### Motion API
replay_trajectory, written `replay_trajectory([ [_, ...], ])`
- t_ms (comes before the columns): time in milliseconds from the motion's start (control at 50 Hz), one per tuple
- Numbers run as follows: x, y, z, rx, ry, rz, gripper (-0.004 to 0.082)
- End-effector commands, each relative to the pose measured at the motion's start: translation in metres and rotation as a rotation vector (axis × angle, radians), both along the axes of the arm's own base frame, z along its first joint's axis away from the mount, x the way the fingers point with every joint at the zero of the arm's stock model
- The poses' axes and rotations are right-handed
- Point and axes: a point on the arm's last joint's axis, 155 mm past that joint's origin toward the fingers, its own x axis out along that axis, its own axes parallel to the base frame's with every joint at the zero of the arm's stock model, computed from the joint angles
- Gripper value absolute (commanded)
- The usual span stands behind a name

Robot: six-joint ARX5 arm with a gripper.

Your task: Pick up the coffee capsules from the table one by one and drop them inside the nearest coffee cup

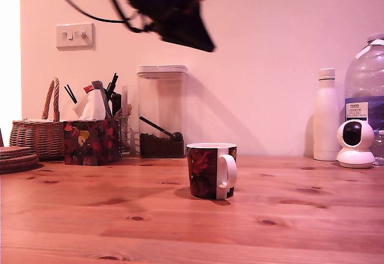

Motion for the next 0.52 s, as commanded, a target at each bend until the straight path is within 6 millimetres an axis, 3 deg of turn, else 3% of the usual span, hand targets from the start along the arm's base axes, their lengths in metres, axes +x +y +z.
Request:
replay_trajectory([
  [0, -0.002, 0.003, 0.008, -0.019, -0.015, 0.002, -0.0021],
  [220, -0.007, 0.007, 0.029, -0.047, -0.05, 0.004, -0.0021],
  [500, -0.007, 0.007, 0.029, -0.047, -0.05, 0.004, -0.0021],
])
